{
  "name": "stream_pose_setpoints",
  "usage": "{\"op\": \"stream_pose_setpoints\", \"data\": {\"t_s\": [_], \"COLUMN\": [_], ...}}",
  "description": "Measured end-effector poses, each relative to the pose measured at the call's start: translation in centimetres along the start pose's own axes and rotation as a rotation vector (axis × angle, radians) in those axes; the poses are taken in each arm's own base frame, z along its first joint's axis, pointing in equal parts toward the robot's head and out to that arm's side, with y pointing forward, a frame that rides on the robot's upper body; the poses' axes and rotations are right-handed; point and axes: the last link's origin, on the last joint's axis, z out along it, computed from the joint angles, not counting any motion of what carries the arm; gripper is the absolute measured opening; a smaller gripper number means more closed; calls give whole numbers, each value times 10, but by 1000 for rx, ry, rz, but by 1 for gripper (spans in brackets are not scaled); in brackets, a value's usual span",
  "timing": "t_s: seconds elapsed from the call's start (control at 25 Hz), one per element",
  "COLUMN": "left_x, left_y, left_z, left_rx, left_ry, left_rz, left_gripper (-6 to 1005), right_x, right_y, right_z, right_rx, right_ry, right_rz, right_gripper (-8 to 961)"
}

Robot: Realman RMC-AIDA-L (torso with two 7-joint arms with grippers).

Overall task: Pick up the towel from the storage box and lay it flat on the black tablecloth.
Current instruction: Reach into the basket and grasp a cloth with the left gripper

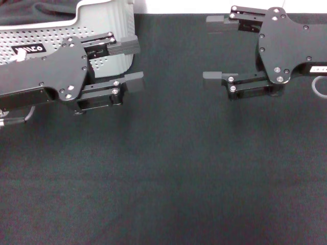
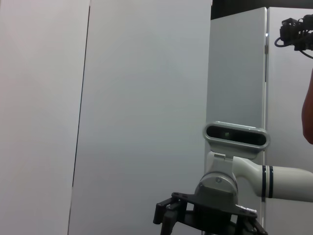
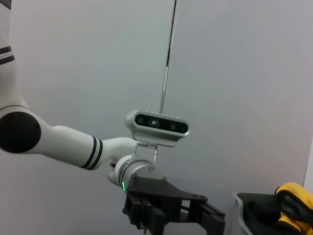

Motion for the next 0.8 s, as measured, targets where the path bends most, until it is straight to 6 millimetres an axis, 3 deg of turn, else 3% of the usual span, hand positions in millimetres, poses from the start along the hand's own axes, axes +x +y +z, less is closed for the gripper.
{"op": "stream_pose_setpoints", "data": {"t_s": [0.6,0.8], "left_x": [1,6], "left_y": [-2,-25], "left_z": [-1,-8], "left_rx": [10,183], "left_ry": [-5,-1], "left_rz": [24,74], "left_gripper": [647,646], "right_x": [1,3], "right_y": [-5,-11], "right_z": [1,0], "right_rx": [27,65], "right_ry": [8,17], "right_rz": [-3,-4], "right_gripper": [837,837]}}
